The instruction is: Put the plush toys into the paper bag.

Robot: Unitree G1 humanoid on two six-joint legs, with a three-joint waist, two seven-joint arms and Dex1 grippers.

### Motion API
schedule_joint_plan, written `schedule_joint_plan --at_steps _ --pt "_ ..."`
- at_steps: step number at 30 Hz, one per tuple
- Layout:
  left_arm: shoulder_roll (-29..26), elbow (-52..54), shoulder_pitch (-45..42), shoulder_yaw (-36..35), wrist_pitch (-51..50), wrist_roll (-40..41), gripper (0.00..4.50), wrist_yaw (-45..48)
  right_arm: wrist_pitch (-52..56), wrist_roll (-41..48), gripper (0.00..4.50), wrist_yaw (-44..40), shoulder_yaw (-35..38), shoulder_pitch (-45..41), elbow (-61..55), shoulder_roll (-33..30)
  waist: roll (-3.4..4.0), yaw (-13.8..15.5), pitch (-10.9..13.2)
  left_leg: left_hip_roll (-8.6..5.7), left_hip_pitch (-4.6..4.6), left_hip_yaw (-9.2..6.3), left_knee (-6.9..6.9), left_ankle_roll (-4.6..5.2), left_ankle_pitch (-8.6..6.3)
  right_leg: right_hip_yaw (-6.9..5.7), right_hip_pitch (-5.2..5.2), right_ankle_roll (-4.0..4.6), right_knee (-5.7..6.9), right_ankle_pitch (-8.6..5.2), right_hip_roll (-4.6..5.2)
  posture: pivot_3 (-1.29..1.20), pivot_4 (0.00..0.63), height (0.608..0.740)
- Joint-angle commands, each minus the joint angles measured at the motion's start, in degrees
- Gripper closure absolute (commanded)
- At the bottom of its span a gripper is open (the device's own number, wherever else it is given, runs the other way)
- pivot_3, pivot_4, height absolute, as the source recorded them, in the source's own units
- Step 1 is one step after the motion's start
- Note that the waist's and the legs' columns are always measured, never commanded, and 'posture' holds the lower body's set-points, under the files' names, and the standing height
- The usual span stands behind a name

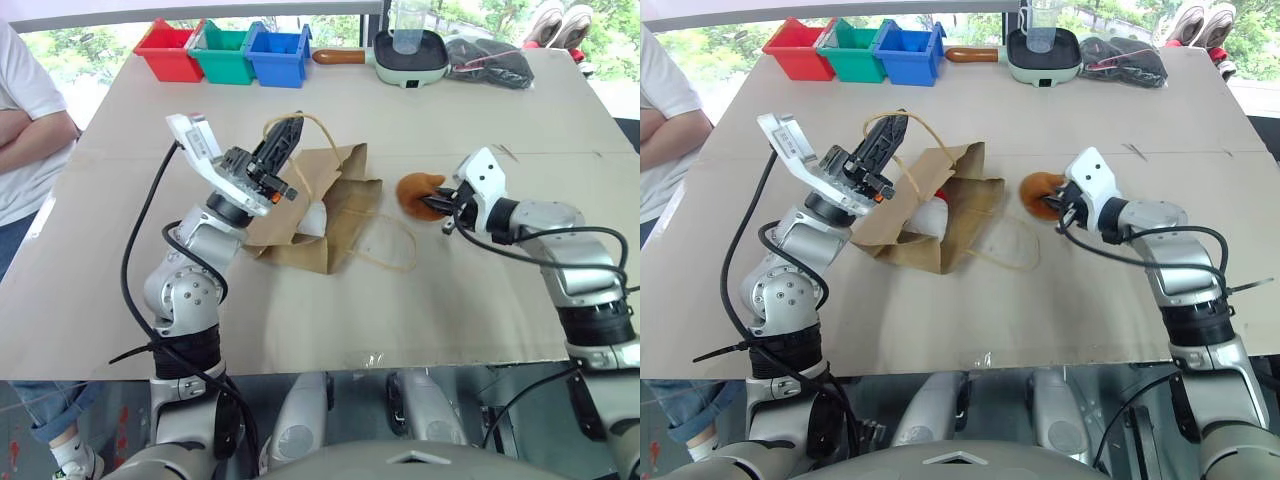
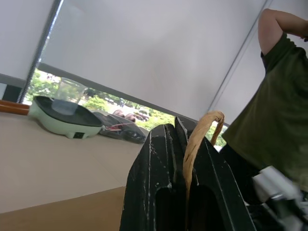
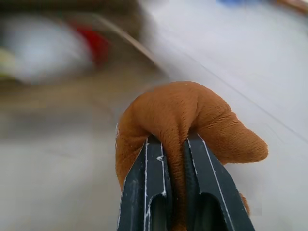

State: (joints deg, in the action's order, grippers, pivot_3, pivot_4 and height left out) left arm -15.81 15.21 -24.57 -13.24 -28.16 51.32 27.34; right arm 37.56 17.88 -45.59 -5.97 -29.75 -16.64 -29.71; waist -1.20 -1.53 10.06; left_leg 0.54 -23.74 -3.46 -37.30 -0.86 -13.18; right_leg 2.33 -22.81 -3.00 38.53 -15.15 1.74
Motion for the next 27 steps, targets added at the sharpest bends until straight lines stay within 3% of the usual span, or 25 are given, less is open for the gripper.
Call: schedule_joint_plan --at_steps 1,6,11,12,15,18,27 --pt "0.4 1.0 -2.1 0.9 0.0 1.0 4.50 1.0 1.6 -0.5 4.46 0.7 -6.6 -2.4 -5.7 2.6 0.00 -0.1 0.0 0.00 0.02 -0.02 0.00 0.00 0.00 -0.02 0.01 0.00 0.02 0.00 -0.02 0.00 0.150 0.740" --pt "1.0 1.7 -2.6 3.0 -1.6 1.9 4.50 2.2 -6.7 -11.9 4.46 4.0 -19.1 -7.2 3.9 7.1 -0.01 -0.1 0.0 -0.04 -0.01 -0.03 -0.02 -0.01 0.01 -0.04 0.01 0.00 -0.01 0.00 0.01 0.00 0.150 0.740" --pt "0.7 1.5 -1.2 3.2 -2.5 2.4 4.50 3.8 -15.5 -13.1 4.46 5.0 -20.4 -11.6 22.9 18.5 -0.03 -0.7 0.0 -0.02 0.04 -0.03 0.00 -0.04 0.02 -0.01 -0.01 0.01 0.04 0.00 -0.02 0.00 0.150 0.740" --pt "0.5 1.4 -1.0 2.9 -2.4 2.2 4.50 3.9 -16.6 -12.7 3.83 4.0 -19.9 -11.4 24.4 19.1 -0.01 -0.7 0.0 0.02 0.04 -0.05 0.02 -0.05 0.03 -0.03 -0.01 0.02 0.03 0.00 -0.07 0.00 0.150 0.740" --pt "-0.1 1.3 -0.6 1.6 -1.9 2.3 4.50 3.8 -18.0 -12.1 2.65 2.2 -18.7 -9.7 23.6 18.9 -0.01 -0.3 0.0 0.00 -0.07 -0.06 0.04 -0.10 0.06 -0.06 -0.06 0.02 -0.04 0.00 -0.01 0.00 0.150 0.740" --pt "-0.5 1.1 0.1 0.5 -1.8 2.5 4.50 4.0 -16.7 -9.8 1.07 1.4 -16.1 -7.0 19.3 18.1 -0.01 -0.1 0.0 -0.07 -0.08 -0.04 0.03 -0.03 0.02 -0.01 -0.05 0.00 -0.09 0.01 0.09 0.00 0.150 0.740" --pt "-0.8 0.8 1.2 -1.3 -1.7 3.1 4.50 4.5 -6.2 -5.2 1.07 2.2 -10.1 1.7 4.4 12.1 -0.01 -0.3 0.0 -0.06 -0.03 -0.06 0.03 -0.02 0.01 -0.05 -0.02 0.01 -0.03 0.00 0.06 0.00 0.150 0.740"
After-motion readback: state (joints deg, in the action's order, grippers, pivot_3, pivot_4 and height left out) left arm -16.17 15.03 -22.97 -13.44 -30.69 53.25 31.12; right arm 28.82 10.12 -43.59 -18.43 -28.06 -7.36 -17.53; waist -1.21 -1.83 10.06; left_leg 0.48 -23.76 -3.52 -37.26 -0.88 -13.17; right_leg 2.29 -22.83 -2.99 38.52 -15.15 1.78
